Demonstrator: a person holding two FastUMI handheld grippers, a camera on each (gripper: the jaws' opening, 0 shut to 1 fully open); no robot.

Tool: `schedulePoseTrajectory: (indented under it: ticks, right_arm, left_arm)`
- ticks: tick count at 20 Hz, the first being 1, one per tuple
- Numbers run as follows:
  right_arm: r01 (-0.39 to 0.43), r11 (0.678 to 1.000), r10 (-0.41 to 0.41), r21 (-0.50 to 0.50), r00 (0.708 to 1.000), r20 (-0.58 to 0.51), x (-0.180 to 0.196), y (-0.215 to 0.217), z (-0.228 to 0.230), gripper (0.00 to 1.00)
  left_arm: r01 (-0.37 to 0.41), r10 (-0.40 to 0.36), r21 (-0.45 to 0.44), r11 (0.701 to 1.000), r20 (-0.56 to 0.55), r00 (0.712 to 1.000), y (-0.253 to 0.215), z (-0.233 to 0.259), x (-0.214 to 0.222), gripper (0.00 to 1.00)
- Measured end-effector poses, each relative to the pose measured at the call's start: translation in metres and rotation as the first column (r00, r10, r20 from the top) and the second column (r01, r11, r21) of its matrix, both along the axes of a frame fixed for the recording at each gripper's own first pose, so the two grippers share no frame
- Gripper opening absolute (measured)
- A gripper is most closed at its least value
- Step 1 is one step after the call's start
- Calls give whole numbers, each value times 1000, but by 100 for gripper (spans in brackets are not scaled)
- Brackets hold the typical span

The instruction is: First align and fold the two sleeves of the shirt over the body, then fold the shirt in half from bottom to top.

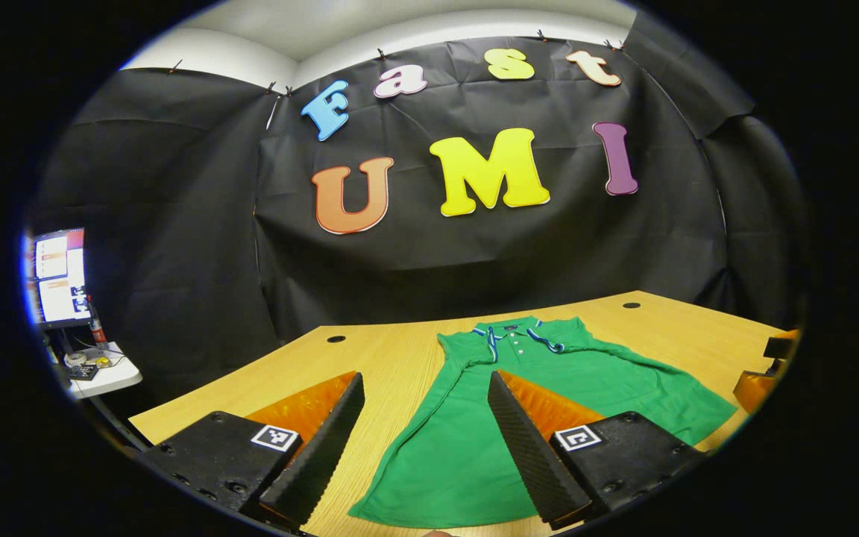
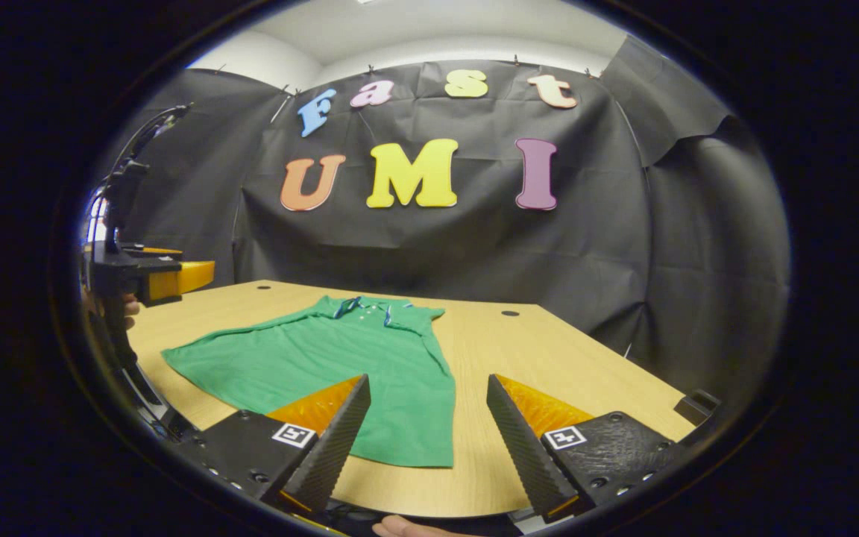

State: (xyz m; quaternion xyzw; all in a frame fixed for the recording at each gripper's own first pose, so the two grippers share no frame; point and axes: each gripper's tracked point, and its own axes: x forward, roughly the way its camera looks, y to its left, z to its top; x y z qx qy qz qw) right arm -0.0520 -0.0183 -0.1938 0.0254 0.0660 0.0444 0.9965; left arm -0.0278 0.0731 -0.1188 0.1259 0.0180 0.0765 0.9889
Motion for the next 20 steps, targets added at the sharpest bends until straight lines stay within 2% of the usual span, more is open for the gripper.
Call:
schedulePoseTrajectory:
  ticks: [2, 8, 16, 20]
  right_arm:
    - [3, 1000, -3, -7, 1000, -14, 1, 2, -7, 95]
    - [-9, 1000, 9, -5, 998, -70, 4, 9, -34, 96]
    - [34, 999, -32, 12, 992, -125, 14, -4, -56, 96]
    - [29, 999, -25, 26, 990, -138, 10, -3, -56, 96]
  left_arm:
    - [5, -5, -15, 1000, -22, 1000, 4, -19, -4, 100]
    - [-62, 51, -114, 991, -92, 994, 30, -63, -3, 100]
    - [-51, 30, -128, 990, -163, 986, 33, -108, -5, 100]
    - [-68, 47, -123, 990, -164, 985, 42, -106, -7, 100]
